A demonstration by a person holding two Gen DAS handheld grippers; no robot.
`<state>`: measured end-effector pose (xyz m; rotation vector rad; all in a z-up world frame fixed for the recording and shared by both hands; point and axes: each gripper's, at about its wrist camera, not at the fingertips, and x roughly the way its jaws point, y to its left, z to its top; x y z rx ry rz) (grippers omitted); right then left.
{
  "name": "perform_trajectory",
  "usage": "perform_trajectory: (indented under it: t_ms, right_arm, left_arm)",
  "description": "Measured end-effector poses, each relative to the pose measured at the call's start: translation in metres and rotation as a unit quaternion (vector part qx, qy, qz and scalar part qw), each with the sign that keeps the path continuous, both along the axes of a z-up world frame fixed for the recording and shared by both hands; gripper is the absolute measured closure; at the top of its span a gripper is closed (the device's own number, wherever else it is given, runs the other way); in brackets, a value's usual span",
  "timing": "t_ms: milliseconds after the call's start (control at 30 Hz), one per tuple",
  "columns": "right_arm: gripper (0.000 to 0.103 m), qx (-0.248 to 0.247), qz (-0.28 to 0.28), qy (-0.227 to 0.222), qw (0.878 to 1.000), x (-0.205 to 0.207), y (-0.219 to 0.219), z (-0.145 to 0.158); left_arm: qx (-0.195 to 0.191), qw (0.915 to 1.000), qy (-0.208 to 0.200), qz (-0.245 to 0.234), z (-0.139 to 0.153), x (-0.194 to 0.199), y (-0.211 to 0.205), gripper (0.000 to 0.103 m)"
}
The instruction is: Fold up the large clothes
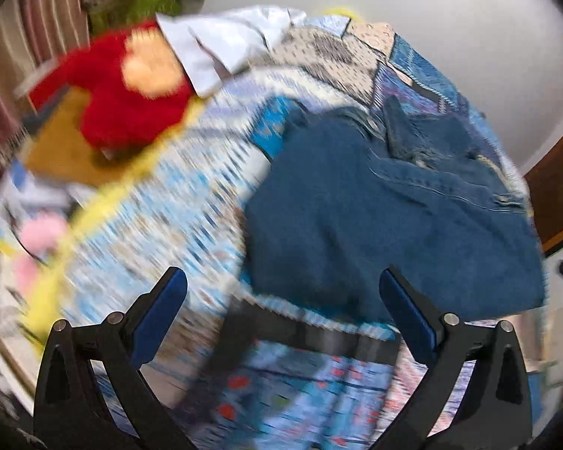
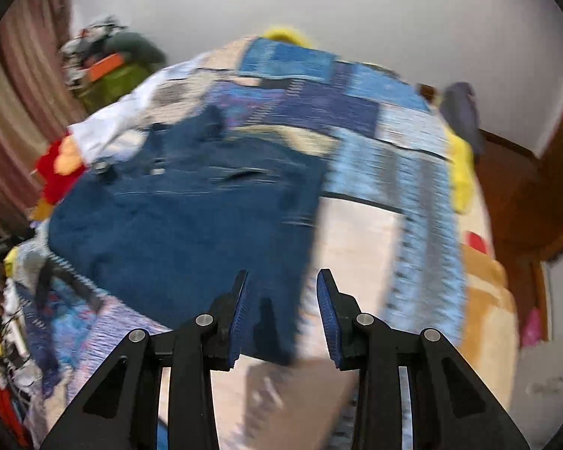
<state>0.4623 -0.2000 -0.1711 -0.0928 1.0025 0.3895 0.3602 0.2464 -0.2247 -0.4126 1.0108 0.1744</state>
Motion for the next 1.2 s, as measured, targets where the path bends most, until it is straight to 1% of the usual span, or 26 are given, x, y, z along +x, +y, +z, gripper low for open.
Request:
perform_trajectory:
  t_ms: [33, 67, 100, 133, 200, 300, 333, 400, 467, 567, 633, 733, 833, 900, 933, 967, 1000, 1033, 1067, 1100, 1167, 1200]
  right_arm:
    - [0.071, 0.003, 0.013, 0.002, 1.000, 0.000, 0.015, -0.004]
    - [0.071, 0.005, 0.023, 0.004, 1.000, 0.002, 0.027, -0.008]
    - [0.071, 0.005, 0.029, 0.006, 1.000, -0.001, 0.036, -0.011]
    - [0.071, 0.003, 0.036, 0.010, 0.999, -0.001, 0.047, -0.016]
    - [0.071, -0.001, 0.054, 0.021, 0.998, 0.002, 0.069, -0.030]
    - [0.071, -0.014, 0.069, 0.043, 0.997, 0.008, 0.091, -0.054]
    - [0.071, -0.020, 0.068, 0.050, 0.996, 0.012, 0.095, -0.063]
    - [0.071, -0.024, 0.063, 0.047, 0.997, 0.013, 0.097, -0.072]
    - [0.071, -0.012, 0.061, 0.040, 0.997, 0.016, 0.094, -0.076]
    - [0.070, 0.009, 0.063, 0.050, 0.997, 0.022, 0.086, -0.078]
    - [0.070, 0.027, 0.064, 0.056, 0.996, 0.024, 0.080, -0.078]
    - [0.070, 0.048, 0.065, 0.060, 0.995, 0.025, 0.075, -0.080]
    - [0.070, 0.049, 0.069, 0.059, 0.995, 0.023, 0.076, -0.079]
    - [0.070, 0.046, 0.069, 0.057, 0.995, 0.022, 0.077, -0.079]
    - [0.070, 0.045, 0.070, 0.057, 0.995, 0.021, 0.078, -0.079]
    - [0.070, 0.043, 0.070, 0.056, 0.995, 0.021, 0.078, -0.079]
    - [0.070, 0.043, 0.069, 0.056, 0.995, 0.020, 0.078, -0.078]
    - [0.070, 0.043, 0.067, 0.057, 0.995, 0.020, 0.077, -0.078]
    - [0.070, 0.044, 0.064, 0.058, 0.995, 0.020, 0.077, -0.078]
    - [0.070, 0.044, 0.063, 0.059, 0.995, 0.020, 0.076, -0.078]
    - [0.070, 0.043, 0.059, 0.062, 0.995, 0.020, 0.076, -0.076]
    - [0.070, 0.041, 0.057, 0.064, 0.995, 0.020, 0.076, -0.076]
  left_arm:
    - [-0.027, 0.9996, 0.001, 0.004, -0.007, -0.002, -0.003, 0.000]
    - [-0.065, 0.9978, 0.002, 0.012, -0.018, -0.003, -0.004, 0.000]
    - [-0.084, 0.9963, 0.004, 0.016, -0.024, -0.003, -0.005, 0.000]
    - [-0.120, 0.9925, 0.009, 0.023, -0.035, -0.002, -0.006, 0.000]
    - [-0.160, 0.9866, 0.016, 0.027, -0.049, 0.000, -0.010, 0.000]
    - [-0.189, 0.9816, 0.014, 0.028, -0.060, 0.009, -0.018, 0.000]
    - [-0.193, 0.9808, 0.012, 0.027, -0.063, 0.013, -0.020, 0.000]
    - [-0.195, 0.9804, 0.008, 0.026, -0.066, 0.021, -0.024, 0.000]
    - [-0.189, 0.9815, 0.009, 0.027, -0.071, 0.032, -0.028, 0.000]
    - [-0.193, 0.9807, 0.007, 0.027, -0.078, 0.048, -0.033, 0.000]
    - [-0.189, 0.9813, -0.006, 0.036, -0.078, 0.059, -0.035, 0.002]
    - [-0.183, 0.9809, -0.016, 0.065, -0.081, 0.072, -0.033, 0.002]
    - [-0.180, 0.9778, -0.024, 0.104, -0.083, 0.082, -0.032, 0.002]
    - [-0.183, 0.9736, -0.032, 0.133, -0.082, 0.085, -0.030, 0.002]
    - [-0.184, 0.9712, -0.033, 0.148, -0.082, 0.086, -0.029, 0.005]
    - [-0.180, 0.9693, -0.031, 0.165, -0.081, 0.085, -0.028, 0.016]
    - [-0.170, 0.9684, -0.024, 0.181, -0.080, 0.084, -0.028, 0.024]
    - [-0.157, 0.9686, -0.016, 0.192, -0.079, 0.085, -0.029, 0.041]
    - [-0.155, 0.9687, -0.014, 0.194, -0.078, 0.084, -0.027, 0.048]
    - [-0.158, 0.9688, -0.018, 0.190, -0.076, 0.083, -0.027, 0.051]
    - [-0.157, 0.9715, -0.025, 0.176, -0.070, 0.082, -0.027, 0.061]
    - [-0.155, 0.9731, -0.029, 0.168, -0.066, 0.081, -0.028, 0.063]
